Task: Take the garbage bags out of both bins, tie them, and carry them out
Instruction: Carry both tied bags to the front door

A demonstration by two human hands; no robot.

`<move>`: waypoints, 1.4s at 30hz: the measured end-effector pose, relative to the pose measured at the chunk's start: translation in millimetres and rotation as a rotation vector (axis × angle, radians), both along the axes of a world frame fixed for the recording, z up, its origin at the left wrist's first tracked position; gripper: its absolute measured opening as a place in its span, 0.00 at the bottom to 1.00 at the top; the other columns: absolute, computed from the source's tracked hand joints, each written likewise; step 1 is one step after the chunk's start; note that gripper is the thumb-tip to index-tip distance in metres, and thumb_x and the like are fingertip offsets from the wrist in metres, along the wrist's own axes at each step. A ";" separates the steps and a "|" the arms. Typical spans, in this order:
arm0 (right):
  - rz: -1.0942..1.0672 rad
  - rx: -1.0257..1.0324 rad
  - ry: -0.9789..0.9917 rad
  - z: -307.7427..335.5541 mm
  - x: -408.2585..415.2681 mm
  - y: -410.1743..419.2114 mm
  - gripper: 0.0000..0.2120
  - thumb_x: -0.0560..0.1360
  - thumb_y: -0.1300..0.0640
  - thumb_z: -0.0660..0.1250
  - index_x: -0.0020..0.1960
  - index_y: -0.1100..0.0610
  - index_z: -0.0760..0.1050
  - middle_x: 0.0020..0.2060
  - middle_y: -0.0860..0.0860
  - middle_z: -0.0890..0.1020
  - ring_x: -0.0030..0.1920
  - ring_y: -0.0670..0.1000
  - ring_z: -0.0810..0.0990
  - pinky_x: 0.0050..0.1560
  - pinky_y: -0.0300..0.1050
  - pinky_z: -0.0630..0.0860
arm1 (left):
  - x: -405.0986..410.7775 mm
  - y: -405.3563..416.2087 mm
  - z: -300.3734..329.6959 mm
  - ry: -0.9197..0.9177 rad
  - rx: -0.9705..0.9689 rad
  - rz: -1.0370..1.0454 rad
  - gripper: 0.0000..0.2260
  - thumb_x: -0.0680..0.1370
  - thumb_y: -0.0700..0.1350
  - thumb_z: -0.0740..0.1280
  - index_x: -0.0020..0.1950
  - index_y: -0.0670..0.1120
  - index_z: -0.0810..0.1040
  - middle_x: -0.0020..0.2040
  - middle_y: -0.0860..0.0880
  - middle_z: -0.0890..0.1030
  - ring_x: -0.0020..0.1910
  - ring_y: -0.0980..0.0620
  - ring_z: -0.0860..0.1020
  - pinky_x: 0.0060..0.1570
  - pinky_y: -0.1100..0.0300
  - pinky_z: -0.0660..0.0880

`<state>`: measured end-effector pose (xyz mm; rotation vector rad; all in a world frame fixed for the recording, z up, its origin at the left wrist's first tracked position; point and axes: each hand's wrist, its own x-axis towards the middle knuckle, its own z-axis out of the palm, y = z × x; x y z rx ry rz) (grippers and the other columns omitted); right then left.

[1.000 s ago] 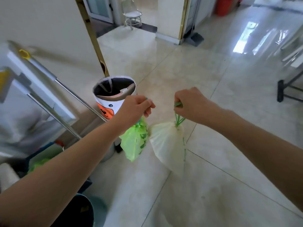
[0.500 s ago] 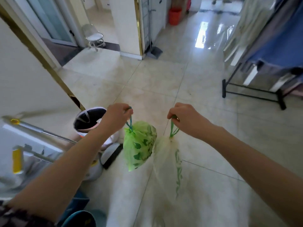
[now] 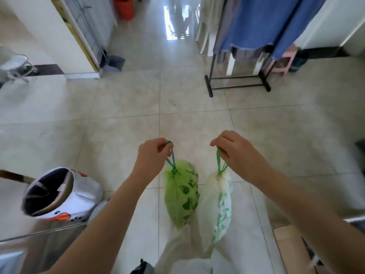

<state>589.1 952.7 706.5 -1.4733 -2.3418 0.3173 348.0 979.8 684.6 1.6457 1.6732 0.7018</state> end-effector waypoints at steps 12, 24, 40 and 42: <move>-0.726 -0.043 0.179 -22.7 160.6 71.3 0.03 0.71 0.64 0.71 0.44 0.61 0.81 0.38 0.55 0.83 0.36 0.53 0.81 0.42 0.36 0.72 | 177.4 153.1 -14.9 0.014 0.044 -0.426 0.07 0.76 0.42 0.67 0.39 0.44 0.81 0.30 0.51 0.79 0.30 0.62 0.75 0.33 0.72 0.68; -1.024 -0.190 0.316 -17.9 350.7 197.7 0.03 0.71 0.61 0.67 0.41 0.57 0.80 0.33 0.49 0.80 0.37 0.50 0.77 0.41 0.40 0.71 | 392.5 330.7 -23.9 0.109 0.137 -0.474 0.09 0.77 0.46 0.65 0.40 0.44 0.82 0.33 0.49 0.82 0.34 0.53 0.79 0.37 0.67 0.69; -1.324 -0.182 0.663 -20.8 665.0 376.8 0.07 0.71 0.60 0.68 0.35 0.51 0.77 0.31 0.48 0.79 0.31 0.45 0.74 0.34 0.39 0.69 | 744.4 528.6 -31.6 -0.075 0.158 -0.655 0.08 0.77 0.41 0.67 0.38 0.41 0.81 0.32 0.49 0.82 0.36 0.56 0.79 0.35 0.66 0.72; -1.396 -0.149 0.643 -16.3 704.5 394.3 0.08 0.72 0.59 0.68 0.36 0.50 0.76 0.30 0.47 0.79 0.31 0.45 0.75 0.32 0.36 0.69 | 791.6 549.9 -31.3 -0.098 0.155 -0.729 0.10 0.76 0.43 0.66 0.38 0.40 0.80 0.30 0.47 0.81 0.34 0.54 0.79 0.34 0.64 0.72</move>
